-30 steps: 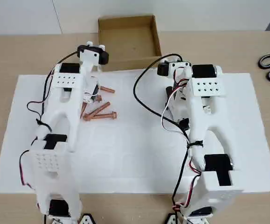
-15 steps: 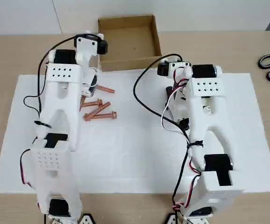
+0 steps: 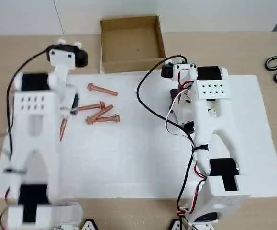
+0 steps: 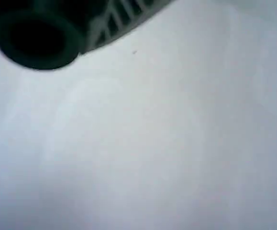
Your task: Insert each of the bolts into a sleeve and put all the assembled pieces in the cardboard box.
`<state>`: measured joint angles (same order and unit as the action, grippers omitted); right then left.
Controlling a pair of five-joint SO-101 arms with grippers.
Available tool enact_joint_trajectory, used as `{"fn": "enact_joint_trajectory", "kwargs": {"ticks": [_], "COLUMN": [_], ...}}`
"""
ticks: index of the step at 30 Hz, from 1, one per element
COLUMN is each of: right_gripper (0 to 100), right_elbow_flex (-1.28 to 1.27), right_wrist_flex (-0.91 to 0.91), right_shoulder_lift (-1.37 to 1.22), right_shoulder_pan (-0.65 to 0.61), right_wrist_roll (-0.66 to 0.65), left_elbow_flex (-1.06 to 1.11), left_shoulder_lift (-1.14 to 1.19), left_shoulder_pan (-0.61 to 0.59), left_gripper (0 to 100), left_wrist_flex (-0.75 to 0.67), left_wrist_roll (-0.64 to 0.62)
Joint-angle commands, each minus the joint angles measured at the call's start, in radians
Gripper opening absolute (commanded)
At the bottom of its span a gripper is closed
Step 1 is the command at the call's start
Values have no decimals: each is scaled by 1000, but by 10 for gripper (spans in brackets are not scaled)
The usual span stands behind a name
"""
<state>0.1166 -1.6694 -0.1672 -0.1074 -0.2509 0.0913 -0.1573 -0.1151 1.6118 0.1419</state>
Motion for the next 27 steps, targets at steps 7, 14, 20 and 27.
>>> {"fn": "enact_joint_trajectory", "kwargs": {"ticks": [7, 14, 20, 27], "right_gripper": [5, 5, 5, 5], "right_elbow_flex": [-29, -29, -29, -29], "right_wrist_flex": [12, 12, 12, 10], "right_shoulder_lift": [59, 59, 59, 59], "right_shoulder_pan": [2, 4, 5, 5], "right_wrist_roll": [-3, -2, -2, -2], "left_elbow_flex": [605, 641, 641, 639], "left_shoulder_lift": [-132, 3, 63, 72], "left_shoulder_pan": [-5, -5, -6, -6], "left_gripper": [6, 9, 83, 84], "left_wrist_flex": [-574, -663, -704, -704], "left_wrist_roll": [-3, -5, -5, -5]}}
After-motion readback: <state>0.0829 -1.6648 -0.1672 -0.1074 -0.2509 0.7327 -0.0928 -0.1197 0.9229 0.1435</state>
